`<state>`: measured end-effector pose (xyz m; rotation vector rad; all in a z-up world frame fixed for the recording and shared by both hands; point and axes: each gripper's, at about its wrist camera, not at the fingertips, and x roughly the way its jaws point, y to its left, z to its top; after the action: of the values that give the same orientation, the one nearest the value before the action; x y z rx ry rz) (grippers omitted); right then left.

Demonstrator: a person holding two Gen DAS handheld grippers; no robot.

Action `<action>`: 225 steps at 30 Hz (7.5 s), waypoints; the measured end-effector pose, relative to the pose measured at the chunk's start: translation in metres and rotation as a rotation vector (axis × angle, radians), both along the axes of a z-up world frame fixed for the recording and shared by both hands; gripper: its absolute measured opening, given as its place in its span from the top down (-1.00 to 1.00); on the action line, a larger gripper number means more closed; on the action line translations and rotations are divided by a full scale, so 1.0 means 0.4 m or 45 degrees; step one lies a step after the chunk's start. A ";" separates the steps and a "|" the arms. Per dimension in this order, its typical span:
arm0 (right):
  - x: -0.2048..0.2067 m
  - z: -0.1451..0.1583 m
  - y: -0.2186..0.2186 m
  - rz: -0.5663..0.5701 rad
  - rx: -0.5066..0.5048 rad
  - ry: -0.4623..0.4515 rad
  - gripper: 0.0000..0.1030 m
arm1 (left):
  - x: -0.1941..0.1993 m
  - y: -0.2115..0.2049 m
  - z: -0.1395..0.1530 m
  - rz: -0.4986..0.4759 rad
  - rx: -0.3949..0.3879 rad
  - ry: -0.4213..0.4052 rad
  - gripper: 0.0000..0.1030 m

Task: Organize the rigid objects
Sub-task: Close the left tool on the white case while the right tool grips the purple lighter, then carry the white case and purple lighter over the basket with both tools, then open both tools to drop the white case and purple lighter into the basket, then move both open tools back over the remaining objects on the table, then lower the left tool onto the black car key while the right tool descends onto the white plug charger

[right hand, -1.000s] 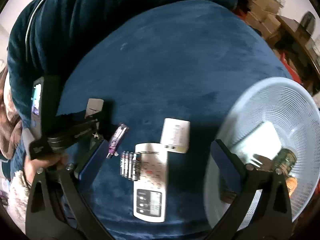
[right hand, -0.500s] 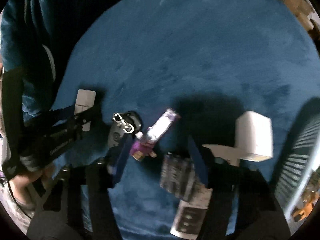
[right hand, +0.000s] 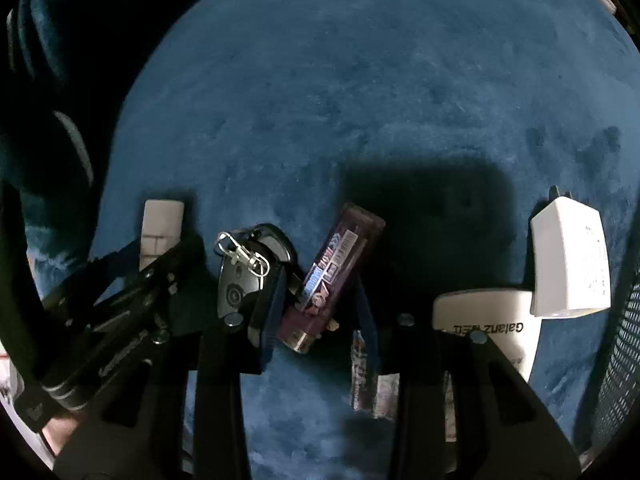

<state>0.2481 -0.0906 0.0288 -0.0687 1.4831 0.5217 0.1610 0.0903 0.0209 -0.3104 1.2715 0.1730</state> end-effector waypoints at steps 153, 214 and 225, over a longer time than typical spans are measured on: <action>-0.119 0.262 -0.812 -0.717 0.124 -0.153 -1.00 | 0.049 -0.739 0.329 -0.475 -0.001 -0.160 -0.94; -0.088 0.255 -0.536 -0.464 0.036 -0.160 -1.00 | 0.003 -0.413 0.283 -0.234 -0.031 -0.105 -0.94; -0.063 0.252 -0.420 -0.350 0.052 -0.195 -1.00 | -0.021 -0.249 0.209 -0.070 -0.072 -0.053 -0.94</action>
<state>0.2228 -0.2585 0.1294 0.1236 1.3058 0.3159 0.1525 -0.0092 0.1045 -0.3255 1.2439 0.0830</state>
